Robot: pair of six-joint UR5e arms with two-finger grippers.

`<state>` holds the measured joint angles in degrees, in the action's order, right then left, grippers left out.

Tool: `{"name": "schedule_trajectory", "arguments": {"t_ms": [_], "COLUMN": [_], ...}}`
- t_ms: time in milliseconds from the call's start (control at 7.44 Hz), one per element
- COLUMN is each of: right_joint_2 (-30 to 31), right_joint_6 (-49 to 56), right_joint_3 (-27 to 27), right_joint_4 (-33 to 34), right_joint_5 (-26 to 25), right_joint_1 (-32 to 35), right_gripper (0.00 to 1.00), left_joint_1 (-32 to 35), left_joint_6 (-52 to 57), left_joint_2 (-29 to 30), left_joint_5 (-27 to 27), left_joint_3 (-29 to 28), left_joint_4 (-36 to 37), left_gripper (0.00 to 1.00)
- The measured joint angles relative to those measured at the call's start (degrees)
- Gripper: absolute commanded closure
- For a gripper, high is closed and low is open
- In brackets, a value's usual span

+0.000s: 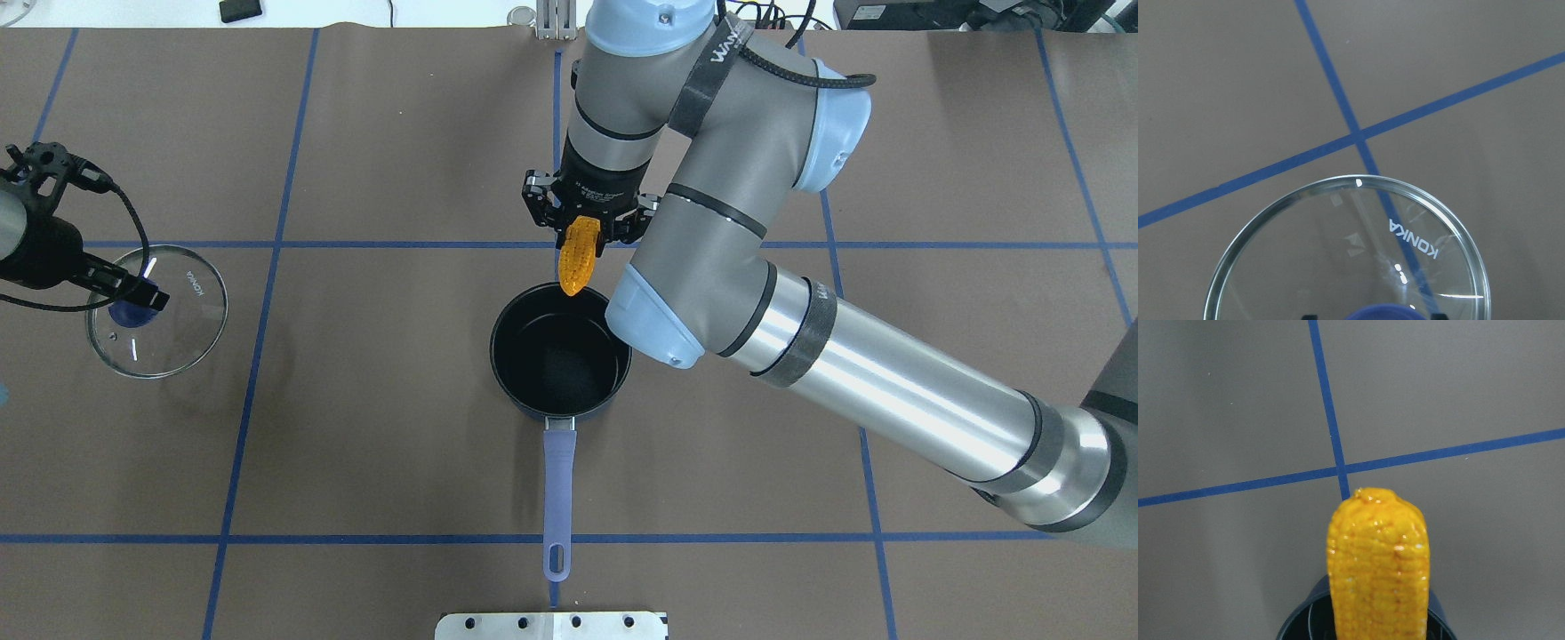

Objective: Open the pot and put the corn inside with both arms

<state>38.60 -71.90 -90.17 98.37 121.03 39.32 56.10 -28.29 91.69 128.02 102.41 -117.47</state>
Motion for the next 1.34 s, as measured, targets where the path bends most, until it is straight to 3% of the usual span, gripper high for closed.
{"name": "schedule_trajectory", "arguments": {"t_ms": [403, 1076, 1210, 1345], "right_joint_2": [0.4, 3.4, 3.6, 3.7], "right_joint_6": [-1.2, -2.3, -2.4, -2.3], "right_joint_3": [0.9, 0.2, 0.1, 0.1], "right_joint_4": [-0.3, -0.5, -0.5, -0.5], "right_joint_5": [-4.5, -9.3, -9.8, -10.1], "right_joint_1": [-4.7, -10.1, -10.8, -11.3], "right_gripper": [0.64, 0.63, 0.46, 0.0], "left_joint_1": [0.0, 0.3, 0.4, 0.5], "left_joint_6": [0.0, -0.2, -0.2, -0.2], "left_joint_2": [-1.2, -1.0, -0.9, -0.9], "left_joint_5": [0.2, 1.6, 1.8, 1.8], "left_joint_3": [-3.1, -3.3, -3.3, -3.3], "left_joint_4": [-5.0, -5.5, -5.5, -5.5], "left_gripper": [0.46, 0.46, 0.46, 0.46]}}
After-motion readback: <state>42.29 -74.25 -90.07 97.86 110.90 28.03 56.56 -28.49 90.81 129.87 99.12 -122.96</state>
